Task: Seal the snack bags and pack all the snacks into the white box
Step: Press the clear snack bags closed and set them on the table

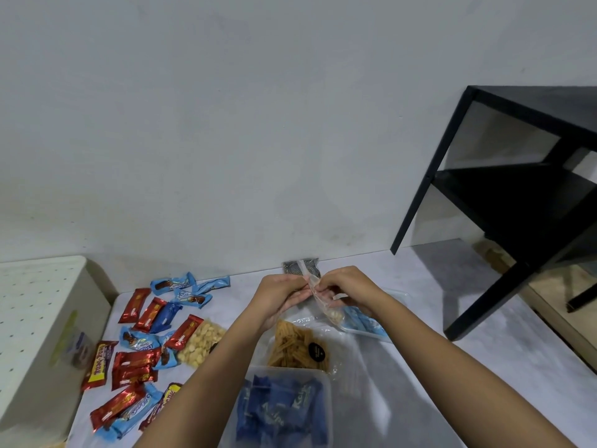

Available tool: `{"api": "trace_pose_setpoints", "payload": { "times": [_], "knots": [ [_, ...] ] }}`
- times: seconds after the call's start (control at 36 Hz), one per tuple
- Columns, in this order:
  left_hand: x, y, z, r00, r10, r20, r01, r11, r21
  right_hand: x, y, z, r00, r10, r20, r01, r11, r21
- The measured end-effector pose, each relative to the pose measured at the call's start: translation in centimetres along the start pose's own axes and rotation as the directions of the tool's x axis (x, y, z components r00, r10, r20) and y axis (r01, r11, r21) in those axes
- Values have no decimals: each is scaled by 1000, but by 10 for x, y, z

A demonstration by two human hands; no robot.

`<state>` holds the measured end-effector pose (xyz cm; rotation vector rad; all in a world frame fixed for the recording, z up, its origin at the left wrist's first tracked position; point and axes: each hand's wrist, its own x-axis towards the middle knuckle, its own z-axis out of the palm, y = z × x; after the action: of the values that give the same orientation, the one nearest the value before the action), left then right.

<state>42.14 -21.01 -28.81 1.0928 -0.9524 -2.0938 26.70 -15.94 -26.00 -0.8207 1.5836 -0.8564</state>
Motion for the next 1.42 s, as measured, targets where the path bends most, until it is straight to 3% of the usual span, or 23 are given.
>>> {"api": "trace_pose_setpoints", "payload": {
  "times": [0.31, 0.5, 0.67, 0.94, 1.14, 1.22, 1.31, 1.42],
  "knots": [
    [-2, 1, 6, 1000, 9, -27, -9, 1000, 20, -1, 5, 1, 998, 62, -13, -60, 990, 125],
    [-2, 2, 8, 995, -13, -101, 27, 990, 140, -5, 4, 7, 984, -87, -155, 77, 995, -70],
    [-3, 1, 8, 1000, 29, -13, -25, 975, 221, -10, 5, 2, 981, -157, -113, 140, 979, -146],
    [-5, 3, 14, 988, 151, 37, -155, 934, 322, -15, 4, -3, 991, -117, -63, 118, 993, 15],
    [-5, 10, 12, 950, 303, 80, -286, 735, 616, -22, 12, -17, 982, -137, 129, 130, 990, 57],
    [-8, 17, 10, 931, 332, 152, -337, 624, 705, -19, 11, -23, 976, -209, 58, 205, 976, 76],
    [-15, 27, 13, 916, 304, 260, -386, 496, 778, -14, 10, -27, 943, -332, -36, 326, 939, -113],
    [-26, 41, 24, 886, 259, 386, -457, 342, 821, -11, 7, -27, 898, -439, 25, 423, 847, -322]
  ]
}}
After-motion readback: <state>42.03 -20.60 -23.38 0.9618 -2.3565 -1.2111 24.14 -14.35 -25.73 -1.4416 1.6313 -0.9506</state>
